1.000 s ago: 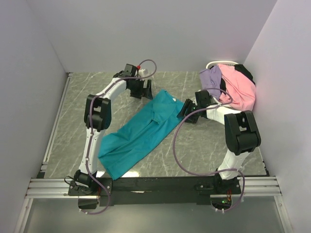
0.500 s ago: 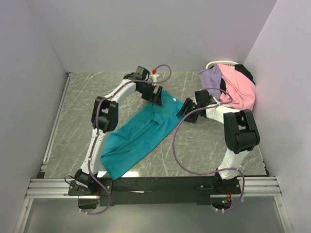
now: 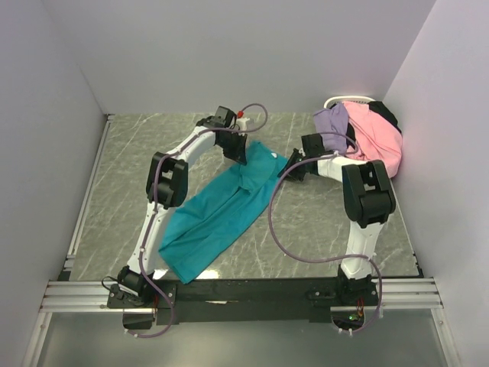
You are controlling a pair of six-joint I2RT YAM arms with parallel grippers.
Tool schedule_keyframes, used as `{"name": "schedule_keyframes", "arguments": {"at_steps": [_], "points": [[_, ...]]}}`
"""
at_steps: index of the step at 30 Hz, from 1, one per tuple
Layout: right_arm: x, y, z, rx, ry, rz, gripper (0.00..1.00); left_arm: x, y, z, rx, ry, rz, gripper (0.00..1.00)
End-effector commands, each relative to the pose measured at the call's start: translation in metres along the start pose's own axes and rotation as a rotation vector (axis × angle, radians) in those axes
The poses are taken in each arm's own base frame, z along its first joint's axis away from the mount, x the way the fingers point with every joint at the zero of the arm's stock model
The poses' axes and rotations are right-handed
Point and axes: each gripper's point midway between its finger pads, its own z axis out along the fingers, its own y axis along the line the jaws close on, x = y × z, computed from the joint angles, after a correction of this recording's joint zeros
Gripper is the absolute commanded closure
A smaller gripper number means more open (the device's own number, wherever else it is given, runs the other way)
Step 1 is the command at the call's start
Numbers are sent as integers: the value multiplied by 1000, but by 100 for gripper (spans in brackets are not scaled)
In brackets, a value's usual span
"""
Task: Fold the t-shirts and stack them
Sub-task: Fold the tshirt
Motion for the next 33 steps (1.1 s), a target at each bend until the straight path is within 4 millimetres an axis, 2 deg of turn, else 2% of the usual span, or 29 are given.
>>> {"name": "schedule_keyframes", "arguments": {"at_steps": [1,2,4,6,7,8,9,10,11,12,13,14,15,16,17,18,19,20,22,23,24,25,27,28,29,30,32,33], "points": [[-16,1,14,16,-10,-14,82,-9,33,7,-88,-50,-117,99],[-27,11,15,-7,-26,-26,83,-14,35,4,-76,-69,-135,99],[-28,17,23,-38,-1,-31,85,-29,46,-5,-69,-135,-186,99],[-40,33,26,-74,-5,-51,85,-38,54,-16,-52,-176,-245,99],[-40,34,32,-82,13,-49,85,-47,57,-20,-44,-215,-250,99],[-53,46,32,-105,-12,-62,85,-50,60,-23,-41,-230,-267,99],[-57,52,34,-118,-11,-69,84,-57,67,-32,-47,-262,-302,99],[-53,48,43,-112,31,-61,83,-61,71,-36,-52,-284,-313,99],[-70,65,41,-138,3,-79,83,-69,75,-42,-59,-319,-316,99],[-76,70,42,-143,-1,-86,83,-72,85,-47,-81,-342,-358,99],[-73,67,50,-138,25,-78,82,-75,90,-51,-87,-360,-372,99],[-90,83,47,-164,-5,-93,82,-81,94,-56,-91,-389,-379,99],[-95,88,49,-166,-8,-98,81,-83,101,-60,-99,-408,-415,99],[-92,80,61,-146,20,-86,80,-85,104,-62,-100,-424,-426,99],[-109,101,56,-193,-2,-106,79,-86,107,-64,-101,-434,-439,99],[-114,107,57,-201,-4,-108,77,-92,111,-69,-102,-465,-454,99],[-112,101,69,-188,19,-95,75,-93,115,-69,-109,-474,-466,99],[-127,120,63,-230,-17,-112,70,-94,117,-70,-116,-484,-476,99],[-138,131,67,-280,-41,-119,61,-102,121,-74,-109,-524,-479,99],[-140,134,67,-299,-44,-123,52,-104,124,-74,-115,-538,-483,99],[-143,137,67,-314,-55,-124,50,-109,126,-77,-114,-558,-487,99],[-146,139,65,-327,-76,-132,48,-113,127,-79,-110,-572,-481,94],[-148,140,61,-335,-94,-147,48,-122,128,-91,-102,-600,-464,70],[-145,142,52,-334,-100,-158,48,-125,126,-97,-101,-606,-453,49],[-143,142,47,-333,-105,-170,47,-131,121,-112,-117,-630,-439,29],[-140,142,41,-335,-113,-194,47,-133,119,-121,-136,-646,-420,1],[-130,140,22,-318,-138,-214,46,-136,108,-144,-154,-680,-392,1],[-124,138,16,-313,-141,-230,46,-135,109,-152,-188,-690,-390,1]]}}
